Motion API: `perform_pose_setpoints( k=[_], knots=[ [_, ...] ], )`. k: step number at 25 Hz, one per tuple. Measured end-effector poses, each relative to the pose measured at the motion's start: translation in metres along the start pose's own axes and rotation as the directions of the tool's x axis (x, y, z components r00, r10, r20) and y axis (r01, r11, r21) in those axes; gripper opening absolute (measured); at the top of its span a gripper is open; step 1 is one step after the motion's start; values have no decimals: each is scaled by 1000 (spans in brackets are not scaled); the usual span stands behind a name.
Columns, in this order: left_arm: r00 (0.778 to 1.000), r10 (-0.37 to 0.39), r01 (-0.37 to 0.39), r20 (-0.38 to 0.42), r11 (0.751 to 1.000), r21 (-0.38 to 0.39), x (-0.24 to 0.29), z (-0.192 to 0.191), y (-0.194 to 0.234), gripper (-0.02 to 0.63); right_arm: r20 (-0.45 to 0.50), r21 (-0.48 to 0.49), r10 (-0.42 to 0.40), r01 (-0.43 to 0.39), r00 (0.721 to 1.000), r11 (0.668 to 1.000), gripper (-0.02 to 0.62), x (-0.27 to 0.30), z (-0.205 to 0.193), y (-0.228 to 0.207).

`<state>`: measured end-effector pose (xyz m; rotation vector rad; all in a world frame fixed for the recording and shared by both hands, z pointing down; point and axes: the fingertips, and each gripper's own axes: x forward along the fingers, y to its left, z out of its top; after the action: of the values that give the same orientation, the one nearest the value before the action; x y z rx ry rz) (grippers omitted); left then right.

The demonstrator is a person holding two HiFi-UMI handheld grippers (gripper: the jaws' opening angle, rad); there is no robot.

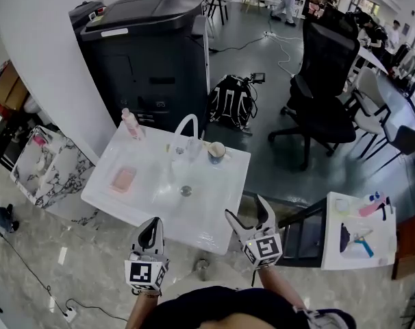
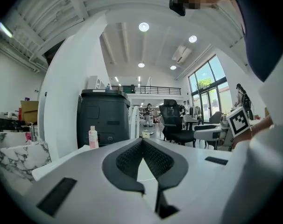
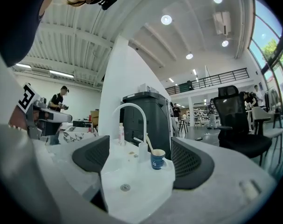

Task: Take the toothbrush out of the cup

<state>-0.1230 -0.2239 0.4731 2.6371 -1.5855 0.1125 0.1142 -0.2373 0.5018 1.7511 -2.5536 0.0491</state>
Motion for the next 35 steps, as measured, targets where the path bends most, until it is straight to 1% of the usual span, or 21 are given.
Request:
perform_pose_setpoints(
  k=[3, 7, 10, 13, 17, 20, 25, 27, 28, 30, 31, 33, 35],
  knots=[
    [999, 34, -34, 13, 999, -2, 2, 8, 10, 2, -20, -34, 27, -28, 999, 999, 405, 29, -1, -4],
    [997, 71, -71, -8, 997, -1, -3, 3, 17, 2, -41, -65, 46, -49, 998, 997, 405, 65, -9, -16],
    [994, 102, -103, -39, 994, -40, -1, -5, 20, 2, -72, -96, 45, -52, 996, 994, 405, 99, -21, -30],
    [993, 109, -112, -52, 991, -69, 6, -7, 15, 2, -88, -91, 43, -51, 995, 995, 405, 135, -32, -41],
    [989, 147, -148, -26, 985, -88, 16, -2, 19, 2, -113, -54, 47, -53, 993, 997, 402, 181, -45, -49],
    [985, 172, -173, -24, 982, -80, 21, 5, 25, 2, -156, -44, 55, -62, 986, 997, 399, 211, -61, -53],
    [978, 204, -206, -45, 977, -60, 20, -1, 33, 2, -222, -91, 64, -86, 973, 992, 389, 247, -81, -59],
    [976, 207, -211, -64, 976, -62, 22, -2, 32, 2, -241, -106, 62, -89, 969, 990, 369, 257, -84, -63],
    [976, 208, -212, -71, 975, -65, 24, -3, 31, 2, -246, -108, 59, -88, 967, 990, 341, 261, -85, -65],
    [975, 208, -213, -72, 975, -70, 27, -8, 30, 2, -263, -121, 44, -79, 964, 990, 250, 267, -88, -72],
    [976, 208, -213, -67, 975, -70, 28, -10, 28, 2, -273, -131, 38, -77, 961, 988, 187, 269, -89, -74],
    [976, 207, -211, -69, 975, -64, 30, -9, 23, 2, -290, -155, 35, -83, 956, 984, 39, 269, -89, -78],
    [973, 205, -212, -106, 975, -60, 30, -9, 19, 2, -302, -170, 38, -94, 953, 981, 34, 269, -87, -79]
  ],
)
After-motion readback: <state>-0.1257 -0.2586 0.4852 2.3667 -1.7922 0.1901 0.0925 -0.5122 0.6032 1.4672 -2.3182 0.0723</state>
